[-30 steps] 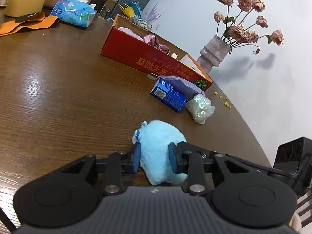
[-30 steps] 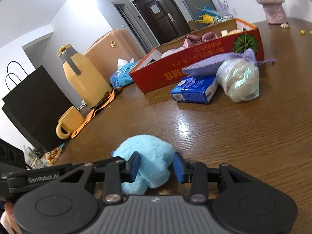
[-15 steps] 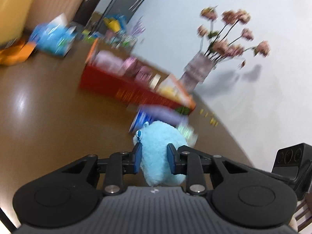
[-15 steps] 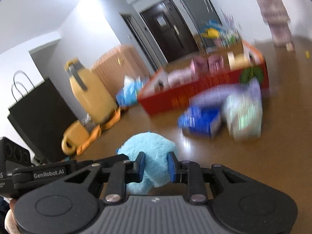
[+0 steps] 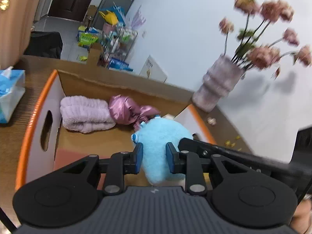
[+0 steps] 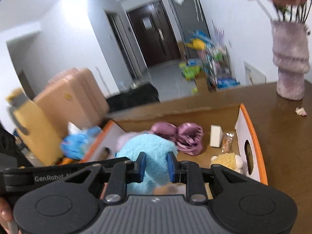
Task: Organize soft objects
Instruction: 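Carry the blue plush with both tools into the box and open, then lift both tools out of the box back toward the table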
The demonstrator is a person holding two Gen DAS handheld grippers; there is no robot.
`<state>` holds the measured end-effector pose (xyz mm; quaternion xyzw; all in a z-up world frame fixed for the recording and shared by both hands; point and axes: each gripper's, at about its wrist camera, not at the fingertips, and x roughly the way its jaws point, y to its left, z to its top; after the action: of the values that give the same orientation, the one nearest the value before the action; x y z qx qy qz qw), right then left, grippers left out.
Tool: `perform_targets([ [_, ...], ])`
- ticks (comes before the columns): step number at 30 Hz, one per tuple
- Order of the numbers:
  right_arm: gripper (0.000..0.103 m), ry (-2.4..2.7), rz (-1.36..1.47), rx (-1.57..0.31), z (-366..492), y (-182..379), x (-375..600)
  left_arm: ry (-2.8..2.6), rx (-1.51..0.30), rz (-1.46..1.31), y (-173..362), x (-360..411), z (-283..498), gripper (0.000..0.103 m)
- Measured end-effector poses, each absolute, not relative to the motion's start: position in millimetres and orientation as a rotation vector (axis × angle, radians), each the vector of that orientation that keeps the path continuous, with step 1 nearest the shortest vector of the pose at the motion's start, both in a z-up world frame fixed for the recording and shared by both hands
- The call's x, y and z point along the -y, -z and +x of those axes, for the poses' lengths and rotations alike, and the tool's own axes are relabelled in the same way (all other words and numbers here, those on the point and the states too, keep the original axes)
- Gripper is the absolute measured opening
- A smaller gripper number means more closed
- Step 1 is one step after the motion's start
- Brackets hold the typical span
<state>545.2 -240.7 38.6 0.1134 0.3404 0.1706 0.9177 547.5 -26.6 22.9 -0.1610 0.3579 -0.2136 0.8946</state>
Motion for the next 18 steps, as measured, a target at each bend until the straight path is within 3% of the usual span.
perform_targets([
  [5, 0.017, -0.332, 0.083, -0.803, 566, -3, 215, 0.458, -0.771, -0.162, 4, 36, 548, 0.021],
  [6, 0.009, -0.343, 0.07, -0.834, 567, 6, 211, 0.471, -0.765, -0.113, 6, 40, 543, 0.016],
  [10, 0.009, -0.364, 0.029, -0.856, 568, 9, 200, 0.489, -0.763, -0.088, 7, 39, 535, 0.012],
  [14, 0.012, -0.389, 0.023, -0.87, 560, 2, 200, 0.473, -0.756, -0.088, -1, 32, 530, 0.016],
  [16, 0.015, -0.392, 0.021, -0.853, 553, -9, 205, 0.441, -0.727, -0.092, -11, 26, 523, 0.03],
  [18, 0.017, -0.377, -0.001, -0.815, 542, -29, 215, 0.409, -0.689, -0.085, -27, 19, 512, 0.031],
])
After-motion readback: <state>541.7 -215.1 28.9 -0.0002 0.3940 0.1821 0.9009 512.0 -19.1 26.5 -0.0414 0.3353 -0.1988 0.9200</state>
